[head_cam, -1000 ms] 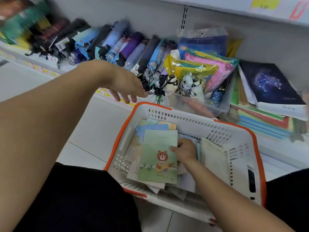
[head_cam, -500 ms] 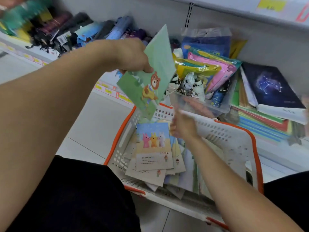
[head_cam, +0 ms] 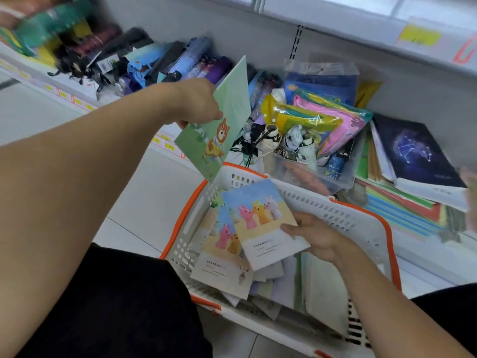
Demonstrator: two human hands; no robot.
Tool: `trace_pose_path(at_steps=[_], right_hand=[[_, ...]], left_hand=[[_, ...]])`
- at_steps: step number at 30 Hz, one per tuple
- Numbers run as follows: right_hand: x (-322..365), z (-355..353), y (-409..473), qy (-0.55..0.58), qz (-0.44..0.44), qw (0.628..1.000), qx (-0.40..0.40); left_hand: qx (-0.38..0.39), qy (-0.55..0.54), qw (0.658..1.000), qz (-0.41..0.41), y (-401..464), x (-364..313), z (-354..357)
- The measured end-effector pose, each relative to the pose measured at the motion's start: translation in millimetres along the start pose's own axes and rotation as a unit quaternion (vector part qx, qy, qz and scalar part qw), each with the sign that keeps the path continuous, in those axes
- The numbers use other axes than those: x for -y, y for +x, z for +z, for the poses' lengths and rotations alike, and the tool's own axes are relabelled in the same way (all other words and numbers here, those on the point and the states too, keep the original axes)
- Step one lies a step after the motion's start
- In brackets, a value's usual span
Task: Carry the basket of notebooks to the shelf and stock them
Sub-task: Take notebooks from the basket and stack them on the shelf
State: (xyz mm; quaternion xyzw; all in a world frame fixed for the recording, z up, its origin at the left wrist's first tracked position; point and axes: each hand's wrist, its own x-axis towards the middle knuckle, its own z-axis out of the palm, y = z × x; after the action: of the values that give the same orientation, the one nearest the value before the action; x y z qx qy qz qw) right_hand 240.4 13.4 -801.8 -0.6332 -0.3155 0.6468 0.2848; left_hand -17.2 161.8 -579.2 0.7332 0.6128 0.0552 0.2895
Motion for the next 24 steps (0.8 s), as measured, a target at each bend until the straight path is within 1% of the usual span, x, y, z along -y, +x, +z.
trace_pose_path(at_steps=[2,4,6,8,10,12,15,17,19,20,22,23,24], right_hand=[[32.0,-5.3,-26.8,0.148,-0.079,0.985,0.036],[70.4,0.8,-46.1,0.235,-0.145,0.960,0.042],[109.6,13.0,-54.8,0.237,-0.197,0.951,0.028],[144.9,28.5,-56.2,0.181,-0.247,0.952,-0.020],[171.1,42.6,-57.5,0.147,-0.271,0.949,-0.064],[188.6,52.6,-57.6,0.154,-0.288,0.941,-0.087],[203.3,57.8,-61.3,0.165,-0.321,0.923,-0.138],[209.6,55.4,-67.1,0.160,-0.347,0.911,-0.156],[214.1,52.0,-76.1,0.163,-0.360,0.906,-0.148],[214.6,50.5,-81.6,0.164,-0.362,0.907,-0.140],[214.6,48.4,-89.7,0.155,-0.377,0.903,-0.138],[214.2,47.2,-92.9,0.146,-0.396,0.895,-0.147],[214.7,46.0,-97.1,0.139,-0.420,0.884,-0.155]], left_hand=[[-0.021,-0.013,1.000,-0.002,0.3,0.4,-2.9],[-0.042,-0.088,0.995,-0.006,1.9,-2.6,-6.5],[-0.051,-0.192,0.980,-0.013,-0.1,-10.1,-7.1],[-0.034,-0.318,0.948,-0.009,-3.5,-21.9,-6.2],[-0.031,-0.406,0.913,-0.002,-8.0,-35.2,-6.1],[-0.045,-0.437,0.898,0.017,-11.9,-44.5,-8.1],[0.013,-0.449,0.888,0.097,-14.2,-46.9,-9.4],[0.019,-0.459,0.879,0.131,-13.8,-45.8,-9.0],[0.009,-0.480,0.867,0.133,-14.3,-47.5,-8.8],[0.019,-0.489,0.863,0.128,-15.8,-49.1,-9.2],[0.062,-0.495,0.859,0.111,-20.4,-49.7,-10.3],[0.091,-0.489,0.863,0.092,-23.7,-49.0,-10.7],[0.120,-0.468,0.873,0.073,-29.3,-49.7,-11.2]])
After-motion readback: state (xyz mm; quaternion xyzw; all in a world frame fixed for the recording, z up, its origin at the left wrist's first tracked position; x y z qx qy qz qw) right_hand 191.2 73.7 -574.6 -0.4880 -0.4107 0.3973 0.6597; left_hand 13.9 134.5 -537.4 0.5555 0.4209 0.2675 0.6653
